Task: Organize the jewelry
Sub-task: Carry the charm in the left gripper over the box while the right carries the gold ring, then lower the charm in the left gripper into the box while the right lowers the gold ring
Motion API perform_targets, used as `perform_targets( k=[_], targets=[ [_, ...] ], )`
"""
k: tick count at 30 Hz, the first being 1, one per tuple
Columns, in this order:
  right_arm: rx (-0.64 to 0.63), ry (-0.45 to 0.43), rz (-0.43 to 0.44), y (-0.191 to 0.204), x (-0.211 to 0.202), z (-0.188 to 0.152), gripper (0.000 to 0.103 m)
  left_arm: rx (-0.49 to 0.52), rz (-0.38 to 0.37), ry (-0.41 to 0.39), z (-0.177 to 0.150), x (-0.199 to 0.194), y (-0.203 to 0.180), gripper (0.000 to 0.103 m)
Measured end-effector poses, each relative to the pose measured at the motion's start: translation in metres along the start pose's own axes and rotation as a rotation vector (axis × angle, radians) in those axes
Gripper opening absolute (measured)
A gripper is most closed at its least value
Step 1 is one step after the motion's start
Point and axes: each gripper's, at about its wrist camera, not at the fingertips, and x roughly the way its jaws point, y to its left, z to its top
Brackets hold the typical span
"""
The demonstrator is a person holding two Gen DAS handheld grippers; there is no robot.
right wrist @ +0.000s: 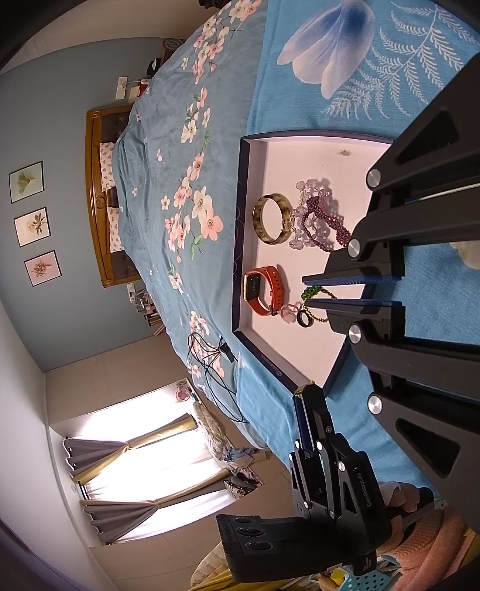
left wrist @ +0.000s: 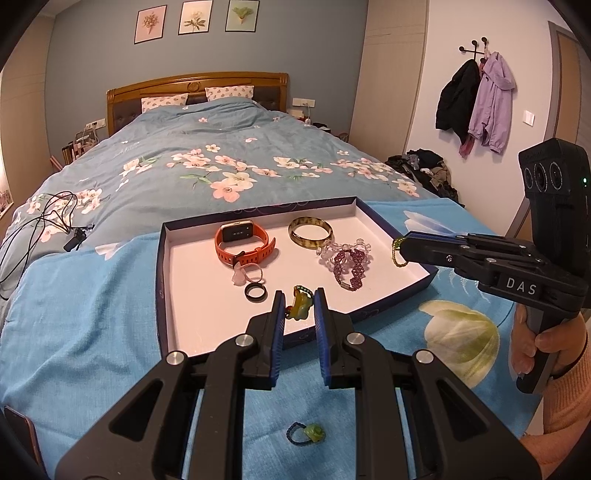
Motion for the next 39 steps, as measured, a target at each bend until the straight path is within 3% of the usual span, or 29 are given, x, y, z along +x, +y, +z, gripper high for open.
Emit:
perform_targets(
  k=[39],
  targets=[
    [-0.050, 0.025, -0.068, -0.001, 0.020, 0.004, 0.005, -0.048, 0.020, 0.039, 0.001, 0.032, 0.017, 0.016]
  ],
)
